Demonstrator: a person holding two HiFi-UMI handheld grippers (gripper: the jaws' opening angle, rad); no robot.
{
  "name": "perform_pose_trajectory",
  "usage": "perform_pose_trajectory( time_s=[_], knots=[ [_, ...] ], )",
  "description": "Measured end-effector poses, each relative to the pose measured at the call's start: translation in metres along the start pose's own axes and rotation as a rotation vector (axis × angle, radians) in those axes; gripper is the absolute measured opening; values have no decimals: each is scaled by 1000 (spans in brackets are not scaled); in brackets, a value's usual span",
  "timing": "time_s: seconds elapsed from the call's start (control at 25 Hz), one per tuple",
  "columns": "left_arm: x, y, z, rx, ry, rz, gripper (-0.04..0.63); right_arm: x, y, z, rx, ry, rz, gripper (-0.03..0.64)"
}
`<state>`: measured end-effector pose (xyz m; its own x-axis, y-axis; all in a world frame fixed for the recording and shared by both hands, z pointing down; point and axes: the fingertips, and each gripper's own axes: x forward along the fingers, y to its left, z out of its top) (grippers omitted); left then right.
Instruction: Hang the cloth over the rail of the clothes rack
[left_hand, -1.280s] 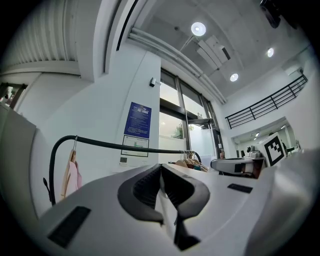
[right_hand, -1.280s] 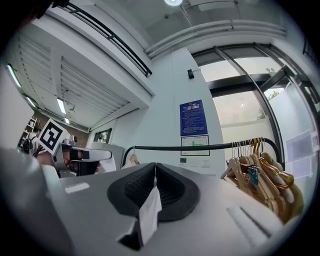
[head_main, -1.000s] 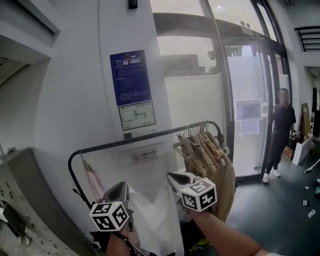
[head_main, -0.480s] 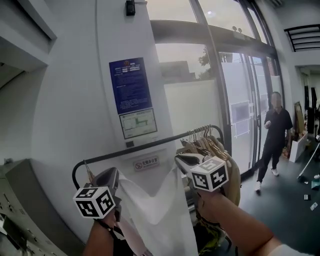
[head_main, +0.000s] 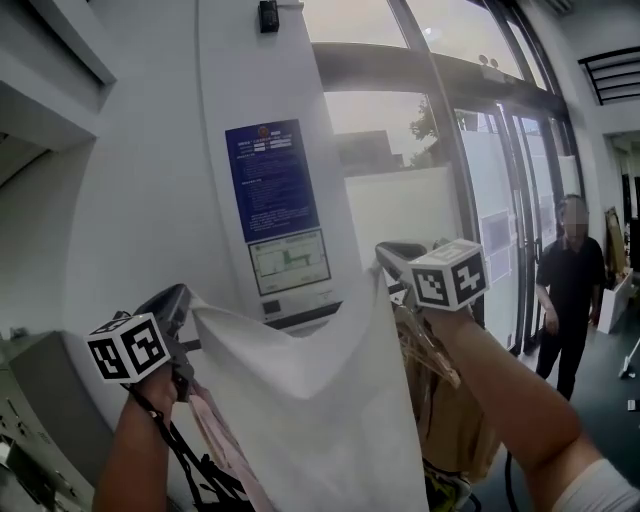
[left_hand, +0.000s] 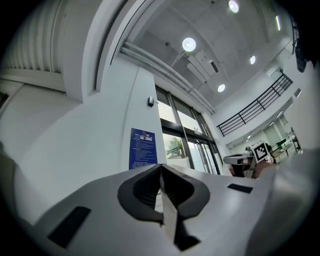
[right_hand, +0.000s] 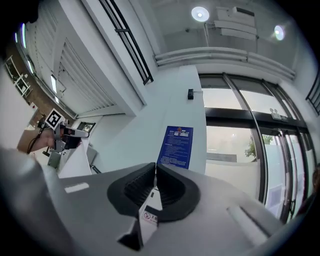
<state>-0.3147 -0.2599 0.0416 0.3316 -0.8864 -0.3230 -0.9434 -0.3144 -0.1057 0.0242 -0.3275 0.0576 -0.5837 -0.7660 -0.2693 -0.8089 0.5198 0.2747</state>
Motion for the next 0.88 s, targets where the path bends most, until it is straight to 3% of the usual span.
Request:
perform_pose_trajectory(
  time_s=[0.32, 0.52, 0.76, 0.88],
  knots=[
    [109, 91, 41, 50, -42, 178, 8, 119, -134, 29, -42, -86, 10, 11],
    [171, 149, 48, 71, -28, 248, 8, 208, -193, 35, -79, -86, 12, 11],
    [243, 221, 22, 58, 36, 275, 8, 315, -222, 10, -59, -43, 11, 11],
    [280, 251, -9, 19, 62, 252, 8, 358, -233, -26, 13, -18, -11, 12]
  ],
)
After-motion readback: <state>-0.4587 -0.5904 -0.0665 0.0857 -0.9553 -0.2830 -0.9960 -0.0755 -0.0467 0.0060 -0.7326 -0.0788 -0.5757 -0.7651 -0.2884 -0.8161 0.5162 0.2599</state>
